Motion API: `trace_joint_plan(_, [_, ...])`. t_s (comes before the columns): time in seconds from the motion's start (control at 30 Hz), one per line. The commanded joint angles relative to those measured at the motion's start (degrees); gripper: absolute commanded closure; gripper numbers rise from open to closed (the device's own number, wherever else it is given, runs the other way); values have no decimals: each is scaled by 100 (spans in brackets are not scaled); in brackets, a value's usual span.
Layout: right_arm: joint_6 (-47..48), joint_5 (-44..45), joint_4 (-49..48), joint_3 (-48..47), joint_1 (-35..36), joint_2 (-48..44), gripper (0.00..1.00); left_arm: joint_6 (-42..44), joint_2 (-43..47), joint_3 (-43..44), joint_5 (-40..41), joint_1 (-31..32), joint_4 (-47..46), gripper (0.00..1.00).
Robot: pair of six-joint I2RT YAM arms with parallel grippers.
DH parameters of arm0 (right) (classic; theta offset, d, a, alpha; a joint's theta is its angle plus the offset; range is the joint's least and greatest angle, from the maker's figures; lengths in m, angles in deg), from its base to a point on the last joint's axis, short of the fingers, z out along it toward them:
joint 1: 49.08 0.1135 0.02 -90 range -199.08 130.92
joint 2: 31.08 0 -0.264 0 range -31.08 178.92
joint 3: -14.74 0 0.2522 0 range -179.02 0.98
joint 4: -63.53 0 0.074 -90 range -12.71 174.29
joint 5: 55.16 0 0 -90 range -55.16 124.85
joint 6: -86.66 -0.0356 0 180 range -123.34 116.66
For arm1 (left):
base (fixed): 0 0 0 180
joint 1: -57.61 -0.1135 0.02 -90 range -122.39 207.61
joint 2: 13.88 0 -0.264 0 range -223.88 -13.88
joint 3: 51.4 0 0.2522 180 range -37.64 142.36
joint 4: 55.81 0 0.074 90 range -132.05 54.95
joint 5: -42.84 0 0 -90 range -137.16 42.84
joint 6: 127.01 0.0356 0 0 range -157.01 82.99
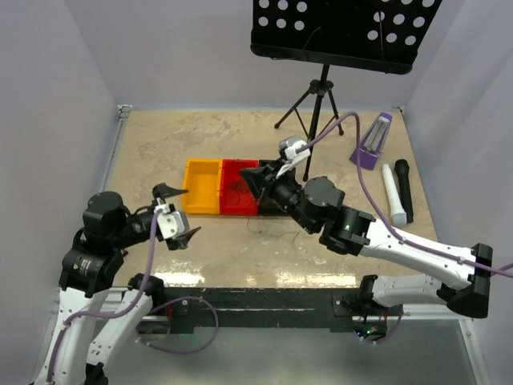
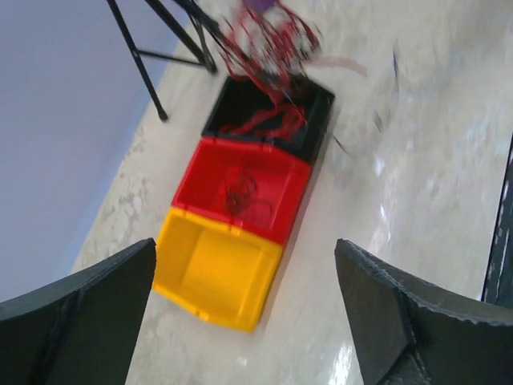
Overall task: Untangle the cables
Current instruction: Untie the cable.
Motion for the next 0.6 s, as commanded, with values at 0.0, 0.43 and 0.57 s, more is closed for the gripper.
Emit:
trace_joint_plan(0.0, [115, -476, -304, -405, 296, 90, 100, -2043, -146, 151, -827, 26, -1843, 0])
trace_joint_plan(0.43, [27, -660, -594, -801, 666, 363, 100, -4559, -437, -727, -2578, 26, -3990, 0])
trace_joint_plan(0.57, [18, -713, -682, -950, 753, 503, 100, -4707, -472, -912, -2473, 26, -4252, 29])
